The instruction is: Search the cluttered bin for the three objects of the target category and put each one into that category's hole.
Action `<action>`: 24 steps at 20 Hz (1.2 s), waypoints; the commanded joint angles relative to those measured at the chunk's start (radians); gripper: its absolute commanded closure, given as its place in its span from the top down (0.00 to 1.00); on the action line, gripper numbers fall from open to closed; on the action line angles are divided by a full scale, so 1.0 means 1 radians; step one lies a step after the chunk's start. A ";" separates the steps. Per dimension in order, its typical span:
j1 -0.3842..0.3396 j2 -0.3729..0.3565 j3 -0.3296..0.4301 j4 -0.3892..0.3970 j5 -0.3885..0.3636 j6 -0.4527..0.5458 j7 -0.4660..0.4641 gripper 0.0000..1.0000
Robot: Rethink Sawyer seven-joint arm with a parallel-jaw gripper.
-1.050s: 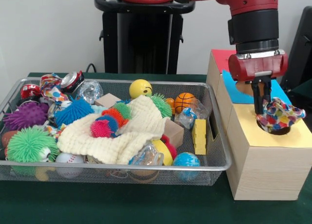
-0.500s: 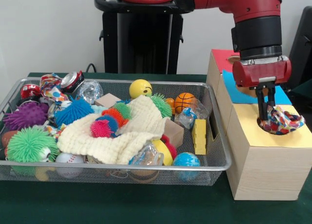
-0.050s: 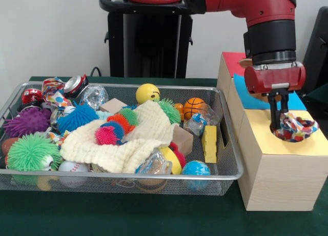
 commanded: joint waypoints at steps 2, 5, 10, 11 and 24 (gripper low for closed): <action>0.039 0.049 -0.084 -0.043 0.074 -0.051 0.198 0.00; 0.075 0.053 -0.140 -0.059 0.104 -0.041 0.182 0.00; 0.108 0.065 -0.201 -0.096 0.167 -0.028 0.183 0.00; 0.096 0.074 -0.175 -0.099 0.167 -0.033 0.198 0.00; 0.199 0.172 -0.247 -0.168 0.370 0.071 0.200 0.00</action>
